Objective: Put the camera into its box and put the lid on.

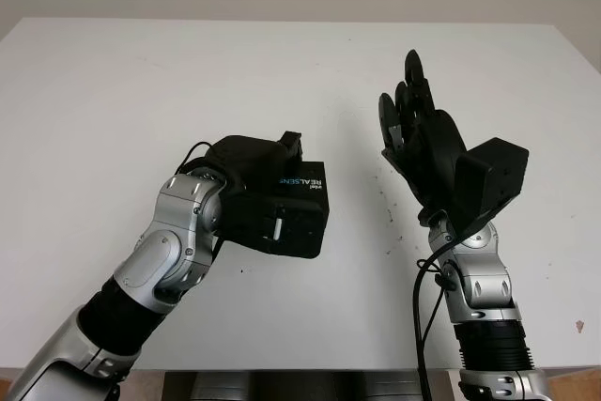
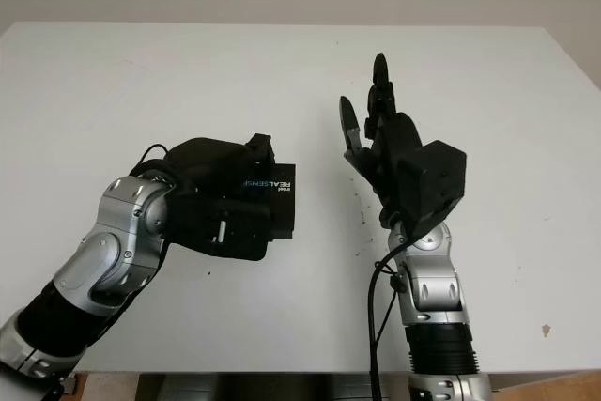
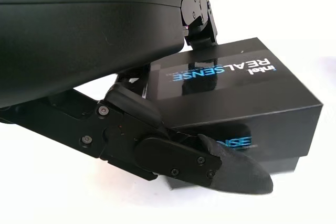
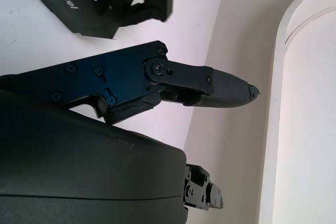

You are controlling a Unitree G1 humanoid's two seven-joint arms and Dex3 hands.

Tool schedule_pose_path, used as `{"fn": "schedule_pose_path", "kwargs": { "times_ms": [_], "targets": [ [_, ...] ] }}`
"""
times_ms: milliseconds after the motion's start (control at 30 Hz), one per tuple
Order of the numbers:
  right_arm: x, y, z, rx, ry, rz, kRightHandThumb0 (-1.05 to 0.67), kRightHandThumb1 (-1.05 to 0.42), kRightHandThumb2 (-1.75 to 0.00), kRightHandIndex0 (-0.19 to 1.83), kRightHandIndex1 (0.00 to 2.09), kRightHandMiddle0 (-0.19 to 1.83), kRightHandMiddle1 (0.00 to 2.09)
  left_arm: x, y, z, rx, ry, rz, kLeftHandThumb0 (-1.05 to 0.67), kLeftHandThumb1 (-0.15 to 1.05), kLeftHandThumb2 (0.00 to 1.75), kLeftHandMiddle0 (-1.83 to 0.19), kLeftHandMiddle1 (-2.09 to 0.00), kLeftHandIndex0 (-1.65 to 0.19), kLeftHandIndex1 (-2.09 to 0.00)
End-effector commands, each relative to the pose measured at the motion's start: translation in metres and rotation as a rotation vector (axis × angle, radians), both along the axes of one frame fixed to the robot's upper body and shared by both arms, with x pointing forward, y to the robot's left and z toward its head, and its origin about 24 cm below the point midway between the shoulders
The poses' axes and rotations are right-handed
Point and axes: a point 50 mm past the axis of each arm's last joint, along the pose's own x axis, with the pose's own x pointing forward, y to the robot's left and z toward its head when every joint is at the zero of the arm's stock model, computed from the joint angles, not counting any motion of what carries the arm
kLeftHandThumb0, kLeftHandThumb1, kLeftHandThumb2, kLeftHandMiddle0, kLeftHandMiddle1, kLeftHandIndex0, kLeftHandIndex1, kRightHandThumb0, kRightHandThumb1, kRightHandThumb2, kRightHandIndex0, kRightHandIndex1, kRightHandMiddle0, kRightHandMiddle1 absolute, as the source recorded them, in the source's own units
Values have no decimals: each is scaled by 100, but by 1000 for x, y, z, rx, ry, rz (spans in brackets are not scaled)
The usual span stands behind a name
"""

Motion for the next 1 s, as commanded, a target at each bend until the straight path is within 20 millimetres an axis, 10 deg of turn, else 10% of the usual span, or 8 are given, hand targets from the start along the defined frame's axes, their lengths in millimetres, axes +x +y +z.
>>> {"fn": "schedule_pose_path", "kwargs": {
  "times_ms": [0,167,633,967],
  "targets": [
    [0,-1,2,7,-11,-1,-76,-105,-54,-19,0,-19,0,-5,-5,-1,12,9,-25,-65,105,31,-1,-63,11,-47],
    [0,-2,3,6,-8,4,-75,-105,-54,-19,0,-19,0,-10,-6,2,-33,9,-26,-80,105,34,15,-3,14,-7],
    [0,-4,3,2,7,12,-75,-105,-53,-19,0,-19,0,-20,-2,16,-189,52,-5,-89,105,45,19,0,19,0],
    [-1,-9,2,-37,8,35,-73,-105,-55,-19,0,-19,0,-27,35,55,-670,123,26,-87,105,58,19,0,19,0]
  ]
}}
